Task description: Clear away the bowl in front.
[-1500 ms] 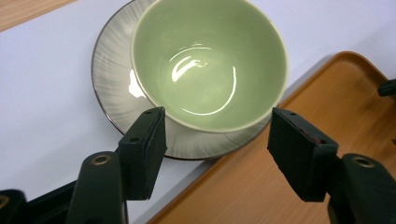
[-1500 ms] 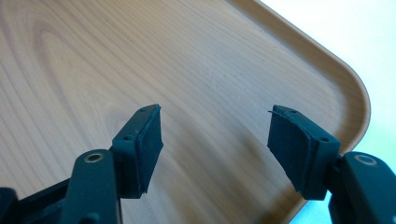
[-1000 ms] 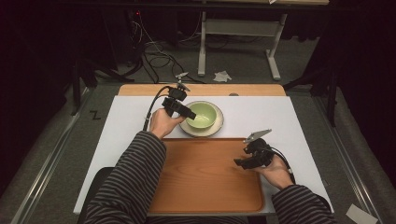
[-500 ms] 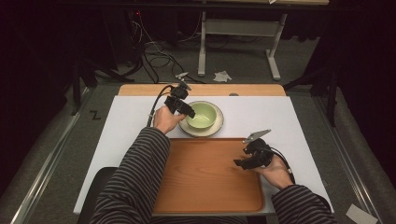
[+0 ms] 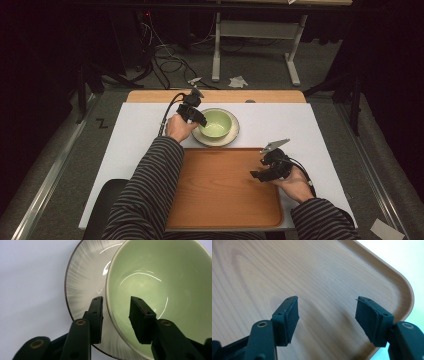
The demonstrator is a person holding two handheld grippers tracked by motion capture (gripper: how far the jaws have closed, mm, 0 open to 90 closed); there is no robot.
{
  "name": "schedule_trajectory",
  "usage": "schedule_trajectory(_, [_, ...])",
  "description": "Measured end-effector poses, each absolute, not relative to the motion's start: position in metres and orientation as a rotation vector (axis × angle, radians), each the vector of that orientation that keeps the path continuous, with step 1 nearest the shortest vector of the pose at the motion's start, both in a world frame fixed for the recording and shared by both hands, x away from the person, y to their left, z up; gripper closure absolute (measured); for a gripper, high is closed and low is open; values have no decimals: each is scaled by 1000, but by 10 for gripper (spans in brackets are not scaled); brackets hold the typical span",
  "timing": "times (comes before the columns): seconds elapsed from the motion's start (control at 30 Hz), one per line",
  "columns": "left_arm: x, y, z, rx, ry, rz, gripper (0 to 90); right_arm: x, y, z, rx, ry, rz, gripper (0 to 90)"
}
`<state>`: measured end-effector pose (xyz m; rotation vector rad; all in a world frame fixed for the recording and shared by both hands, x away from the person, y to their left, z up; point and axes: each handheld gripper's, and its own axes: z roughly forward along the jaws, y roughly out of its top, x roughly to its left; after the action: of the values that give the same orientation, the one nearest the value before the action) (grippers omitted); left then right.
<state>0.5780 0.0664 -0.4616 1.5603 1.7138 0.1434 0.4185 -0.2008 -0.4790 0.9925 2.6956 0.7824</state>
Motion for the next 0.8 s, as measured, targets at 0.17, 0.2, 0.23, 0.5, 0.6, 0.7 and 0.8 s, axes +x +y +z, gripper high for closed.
schedule_trajectory(0.17, [581,66,-465,1554,1731,136,685,419,-201,-480,992,2699,786,367])
schedule_trajectory(0.2, [582,66,-466,1550,1735,134,694,418,-200,-479,1001,2697,785,367])
schedule_trajectory(0.23, [583,67,-467,1553,1739,129,705,418,-200,-479,1005,2697,784,367])
schedule_trajectory(0.5, [585,66,-470,1545,1761,124,769,419,-200,-480,995,2707,773,367])
schedule_trajectory(0.6, [585,65,-470,1546,1765,124,784,418,-200,-480,1003,2704,777,367])
schedule_trajectory(0.7, [586,65,-470,1546,1764,123,808,419,-200,-480,991,2711,772,367])
schedule_trajectory(0.8, [587,64,-469,1549,1759,131,823,419,-200,-481,987,2711,771,367])
